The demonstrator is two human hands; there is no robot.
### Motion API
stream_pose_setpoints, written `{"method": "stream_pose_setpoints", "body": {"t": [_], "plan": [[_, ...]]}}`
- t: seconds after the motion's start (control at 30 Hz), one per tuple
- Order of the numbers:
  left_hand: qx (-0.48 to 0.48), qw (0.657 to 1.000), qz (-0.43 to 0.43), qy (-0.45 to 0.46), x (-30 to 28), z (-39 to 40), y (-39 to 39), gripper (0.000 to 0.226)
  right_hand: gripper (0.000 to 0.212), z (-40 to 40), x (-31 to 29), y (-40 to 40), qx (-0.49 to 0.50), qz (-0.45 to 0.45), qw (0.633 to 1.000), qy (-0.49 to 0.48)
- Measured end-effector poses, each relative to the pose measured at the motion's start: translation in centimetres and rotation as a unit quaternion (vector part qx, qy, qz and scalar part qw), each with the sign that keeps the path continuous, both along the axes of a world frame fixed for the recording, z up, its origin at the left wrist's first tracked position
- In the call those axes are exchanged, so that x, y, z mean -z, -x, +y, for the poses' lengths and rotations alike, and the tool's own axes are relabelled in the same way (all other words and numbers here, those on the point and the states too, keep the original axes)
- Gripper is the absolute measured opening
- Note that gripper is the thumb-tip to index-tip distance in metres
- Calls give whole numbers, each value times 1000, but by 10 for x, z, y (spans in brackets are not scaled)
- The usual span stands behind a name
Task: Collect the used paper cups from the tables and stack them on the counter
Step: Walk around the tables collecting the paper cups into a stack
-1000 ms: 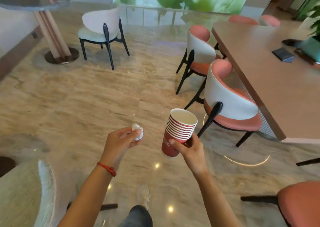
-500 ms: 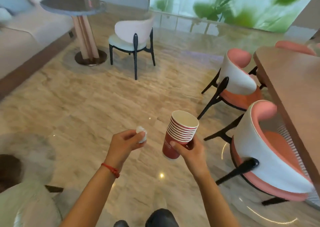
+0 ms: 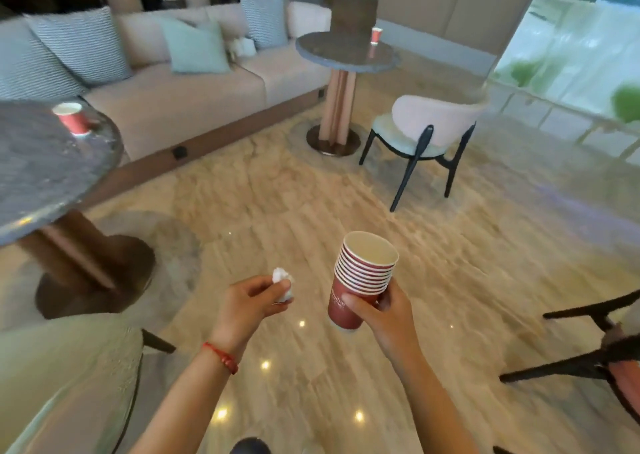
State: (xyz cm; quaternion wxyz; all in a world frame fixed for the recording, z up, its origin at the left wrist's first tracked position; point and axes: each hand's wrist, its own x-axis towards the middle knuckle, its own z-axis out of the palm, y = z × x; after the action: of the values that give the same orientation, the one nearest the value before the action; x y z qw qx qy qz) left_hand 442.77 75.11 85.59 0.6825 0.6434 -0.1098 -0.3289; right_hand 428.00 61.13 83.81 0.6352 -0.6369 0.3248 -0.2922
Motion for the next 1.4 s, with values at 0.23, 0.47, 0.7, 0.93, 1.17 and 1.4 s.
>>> {"method": "stream_pose_setpoints", "body": {"t": [0.23, 0.47, 0.7, 0.93, 1.17, 1.4], "plan": [[-125, 992, -2, -11, 6, 6, -49, 14, 58, -22, 10, -83, -119, -5, 993, -24], [-187, 982, 6, -18, 22, -3, -140, 11, 58, -40, 23, -190, -181, 5, 983, -28], [-195, 981, -1, -19, 18, -27, -247, 8, 61, -60, 21, -303, -190, 12, 981, -27], [-194, 981, -8, -10, 24, -53, -352, 6, 63, -89, 31, -409, -188, 15, 982, -32], [-217, 976, 12, -13, 45, -98, -453, 9, 63, -140, 42, -513, -212, 29, 976, -31], [-263, 965, 12, 6, 47, -159, -561, 10, 63, -211, 45, -641, -263, 21, 964, -29]]}}
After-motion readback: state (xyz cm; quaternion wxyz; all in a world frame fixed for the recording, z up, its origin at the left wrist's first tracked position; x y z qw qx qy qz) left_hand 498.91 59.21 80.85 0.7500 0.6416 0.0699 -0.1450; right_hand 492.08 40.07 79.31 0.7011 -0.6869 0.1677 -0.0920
